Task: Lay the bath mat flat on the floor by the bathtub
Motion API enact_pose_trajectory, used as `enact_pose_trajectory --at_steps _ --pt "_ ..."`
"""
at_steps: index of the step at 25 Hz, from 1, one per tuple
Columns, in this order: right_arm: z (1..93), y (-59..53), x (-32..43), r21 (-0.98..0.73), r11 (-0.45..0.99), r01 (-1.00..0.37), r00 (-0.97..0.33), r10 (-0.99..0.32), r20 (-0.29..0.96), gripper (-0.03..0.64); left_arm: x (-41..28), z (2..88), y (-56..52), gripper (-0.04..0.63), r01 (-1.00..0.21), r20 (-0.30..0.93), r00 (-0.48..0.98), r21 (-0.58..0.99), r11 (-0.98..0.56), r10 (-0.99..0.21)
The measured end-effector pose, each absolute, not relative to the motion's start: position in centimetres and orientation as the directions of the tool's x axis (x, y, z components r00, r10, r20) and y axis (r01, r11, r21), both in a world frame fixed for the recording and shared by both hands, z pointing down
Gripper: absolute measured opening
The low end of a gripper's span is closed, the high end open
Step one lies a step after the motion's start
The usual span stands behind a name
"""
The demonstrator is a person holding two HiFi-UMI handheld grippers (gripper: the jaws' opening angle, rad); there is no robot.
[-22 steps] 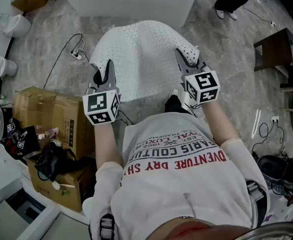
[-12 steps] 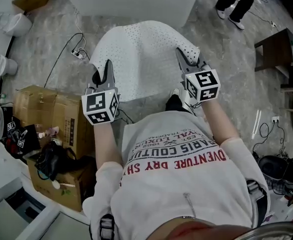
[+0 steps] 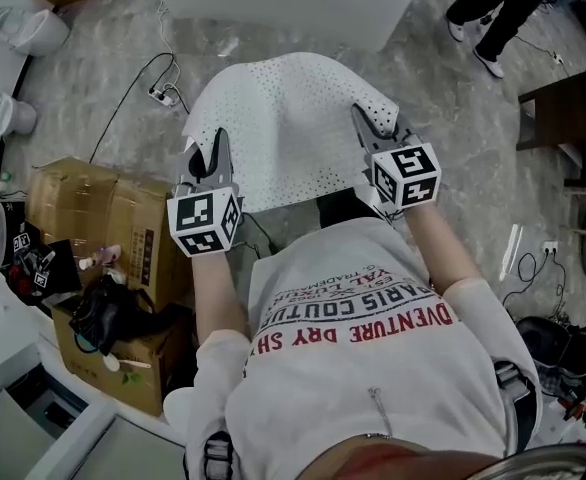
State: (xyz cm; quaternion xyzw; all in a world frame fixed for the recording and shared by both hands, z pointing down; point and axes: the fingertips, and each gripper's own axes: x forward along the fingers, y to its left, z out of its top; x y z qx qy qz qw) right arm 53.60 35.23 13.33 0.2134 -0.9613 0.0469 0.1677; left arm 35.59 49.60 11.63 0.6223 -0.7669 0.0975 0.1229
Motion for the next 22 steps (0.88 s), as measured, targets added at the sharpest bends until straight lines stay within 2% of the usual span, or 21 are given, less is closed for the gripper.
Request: enact_pose_trajectory --at_steps 11,22 --pt "16.9 24.1 39.7 -0.054 0.948 -0.314 -0.878 -0.268 0.398 0.014 23.3 14.6 40.1 0.018 -0.961 0.376 -0.253 0.012 0.277 -0.892" --pt "18.5 9.8 27.5 -0.099 0.940 -0.325 -0.863 -0.252 0.438 0.014 9.5 15.3 26.6 0.018 -0.954 0.415 -0.262 0.027 0.299 -0.871"
